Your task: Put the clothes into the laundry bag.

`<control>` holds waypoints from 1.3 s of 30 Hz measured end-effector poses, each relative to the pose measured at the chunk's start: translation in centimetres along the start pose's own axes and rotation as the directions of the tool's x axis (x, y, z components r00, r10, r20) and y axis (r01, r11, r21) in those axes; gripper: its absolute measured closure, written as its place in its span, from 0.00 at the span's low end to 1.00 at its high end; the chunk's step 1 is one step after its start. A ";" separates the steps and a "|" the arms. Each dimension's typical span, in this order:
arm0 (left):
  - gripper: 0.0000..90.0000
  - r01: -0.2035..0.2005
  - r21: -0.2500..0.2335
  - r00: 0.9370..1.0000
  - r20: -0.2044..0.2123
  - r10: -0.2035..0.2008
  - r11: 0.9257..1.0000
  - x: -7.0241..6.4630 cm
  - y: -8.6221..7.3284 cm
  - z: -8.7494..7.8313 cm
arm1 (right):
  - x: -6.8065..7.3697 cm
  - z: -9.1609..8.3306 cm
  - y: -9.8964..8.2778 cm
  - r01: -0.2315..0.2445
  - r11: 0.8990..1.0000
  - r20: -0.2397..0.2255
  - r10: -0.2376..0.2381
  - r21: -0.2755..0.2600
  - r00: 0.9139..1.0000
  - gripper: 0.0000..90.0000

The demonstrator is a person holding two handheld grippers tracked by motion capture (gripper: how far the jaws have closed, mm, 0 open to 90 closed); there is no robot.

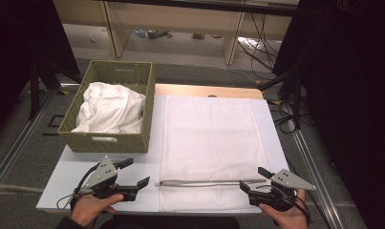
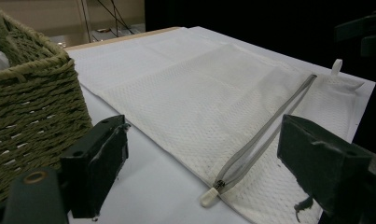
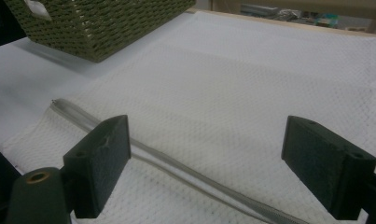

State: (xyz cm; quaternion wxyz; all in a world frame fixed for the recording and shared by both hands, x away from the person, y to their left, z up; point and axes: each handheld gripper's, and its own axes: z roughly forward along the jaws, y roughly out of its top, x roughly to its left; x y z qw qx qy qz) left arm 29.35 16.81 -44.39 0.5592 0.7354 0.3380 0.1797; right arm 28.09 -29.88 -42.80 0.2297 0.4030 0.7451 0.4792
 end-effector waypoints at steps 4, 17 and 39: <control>0.18 -0.015 0.010 1.000 0.006 0.015 1.000 0.1 0.1 0.1 | 0.0 0.1 -0.1 -0.005 1.000 0.003 0.005 0.003 1.000 0.18; 0.18 -0.003 0.042 1.000 -0.009 0.004 0.999 0.3 -0.1 0.3 | -0.1 0.5 0.2 0.014 0.999 -0.013 -0.013 0.043 1.000 0.19; 0.18 0.004 0.067 0.999 -0.035 -0.001 0.998 0.9 -0.2 0.4 | -0.8 4.9 0.9 0.118 0.977 -0.082 -0.105 0.176 0.991 0.29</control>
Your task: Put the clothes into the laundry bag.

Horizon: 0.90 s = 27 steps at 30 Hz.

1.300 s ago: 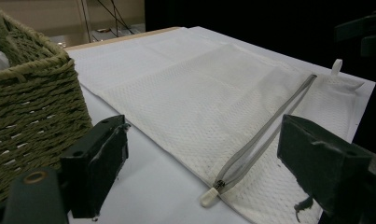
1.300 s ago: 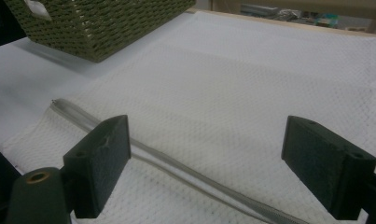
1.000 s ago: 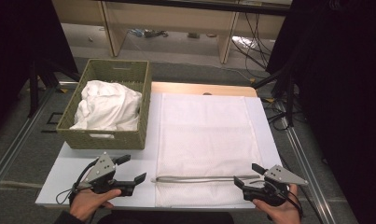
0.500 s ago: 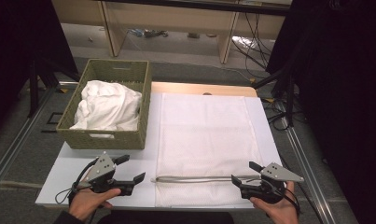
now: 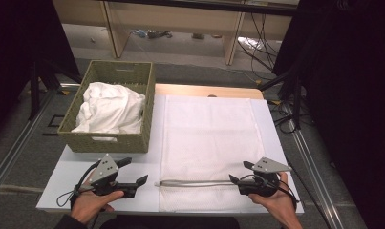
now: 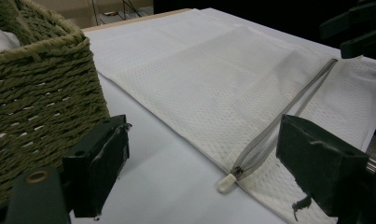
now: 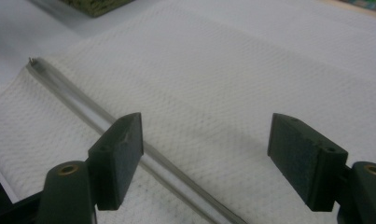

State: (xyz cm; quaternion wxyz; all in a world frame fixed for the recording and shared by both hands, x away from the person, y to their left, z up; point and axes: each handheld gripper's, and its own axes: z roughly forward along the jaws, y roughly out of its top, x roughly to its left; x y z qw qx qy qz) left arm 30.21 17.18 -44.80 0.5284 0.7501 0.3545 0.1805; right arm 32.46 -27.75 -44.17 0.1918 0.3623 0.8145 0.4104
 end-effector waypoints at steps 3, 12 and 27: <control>0.18 0.003 0.006 1.000 -0.010 -0.003 1.000 0.1 0.0 -0.1 | -0.2 1.5 0.3 0.032 0.998 -0.025 -0.030 0.058 0.999 0.28; 0.18 -0.004 0.009 1.000 -0.004 0.004 1.000 0.1 0.0 0.1 | -0.3 5.3 0.8 0.146 0.971 -0.056 -0.137 0.192 0.989 0.27; 0.19 -0.018 0.012 1.000 -0.005 0.018 1.000 0.2 0.2 0.2 | -0.6 6.7 1.6 0.269 0.923 -0.042 -0.268 0.274 0.963 0.71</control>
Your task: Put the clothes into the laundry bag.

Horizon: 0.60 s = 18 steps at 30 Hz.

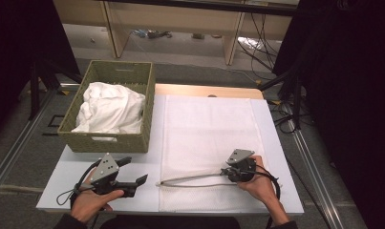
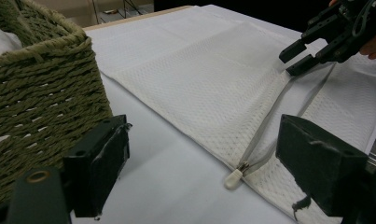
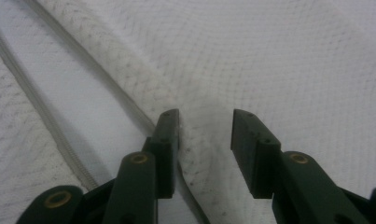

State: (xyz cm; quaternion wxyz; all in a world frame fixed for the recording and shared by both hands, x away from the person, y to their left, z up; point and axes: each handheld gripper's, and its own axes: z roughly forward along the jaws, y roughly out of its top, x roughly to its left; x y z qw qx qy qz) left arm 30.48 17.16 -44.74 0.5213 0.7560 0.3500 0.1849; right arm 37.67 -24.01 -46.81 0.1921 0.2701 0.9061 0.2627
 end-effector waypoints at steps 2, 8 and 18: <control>0.19 -0.002 0.013 1.000 0.000 0.002 1.000 0.0 -0.1 0.0 | 0.2 0.0 0.1 -0.017 1.000 -0.019 0.017 -0.011 1.000 0.69; 0.19 -0.007 0.009 1.000 0.003 0.007 1.000 0.0 0.0 0.1 | 0.3 0.5 0.0 -0.036 0.999 -0.105 0.038 0.022 0.994 0.50; 0.19 -0.023 0.022 1.000 0.003 0.023 0.999 0.0 -0.1 0.2 | 0.2 0.6 0.0 -0.062 0.996 -0.141 0.071 0.064 0.987 0.43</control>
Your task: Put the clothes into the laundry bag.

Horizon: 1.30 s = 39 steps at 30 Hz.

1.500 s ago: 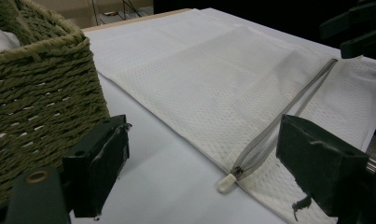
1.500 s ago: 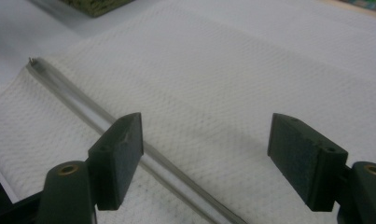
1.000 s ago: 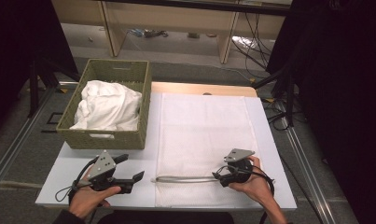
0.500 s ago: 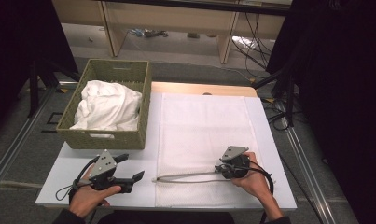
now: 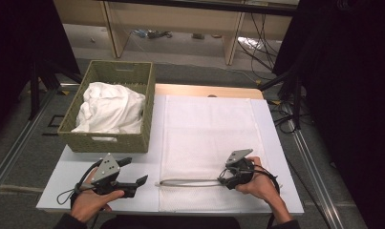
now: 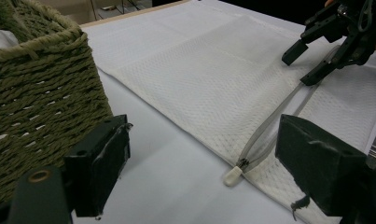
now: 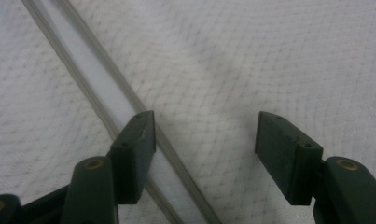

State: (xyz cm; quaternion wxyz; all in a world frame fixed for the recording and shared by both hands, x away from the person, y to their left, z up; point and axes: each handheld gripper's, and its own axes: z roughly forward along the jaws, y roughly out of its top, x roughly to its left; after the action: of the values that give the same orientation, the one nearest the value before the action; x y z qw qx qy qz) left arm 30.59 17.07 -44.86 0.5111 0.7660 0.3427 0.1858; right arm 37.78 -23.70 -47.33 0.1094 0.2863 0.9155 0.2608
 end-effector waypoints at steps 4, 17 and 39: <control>0.19 -0.001 0.008 1.000 0.001 0.001 1.000 -0.1 -0.1 0.0 | -0.7 -0.1 0.5 0.017 1.000 0.026 -0.017 0.003 1.000 0.70; 0.19 -0.016 0.015 1.000 0.003 0.016 1.000 -0.1 0.0 0.0 | -2.3 0.2 1.2 -0.018 0.999 -0.040 0.020 0.050 0.999 0.84; 0.20 0.049 -0.023 0.992 -0.116 -0.052 0.999 3.7 4.9 -1.7 | -1.5 -4.0 4.4 0.125 0.985 0.176 -0.103 -0.117 0.979 0.99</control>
State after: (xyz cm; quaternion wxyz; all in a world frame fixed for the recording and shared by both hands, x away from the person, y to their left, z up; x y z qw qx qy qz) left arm 33.77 19.63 -39.93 0.5025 0.7398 0.3893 0.2206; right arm 39.63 -23.12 -41.48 0.2199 0.2467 0.8992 0.2868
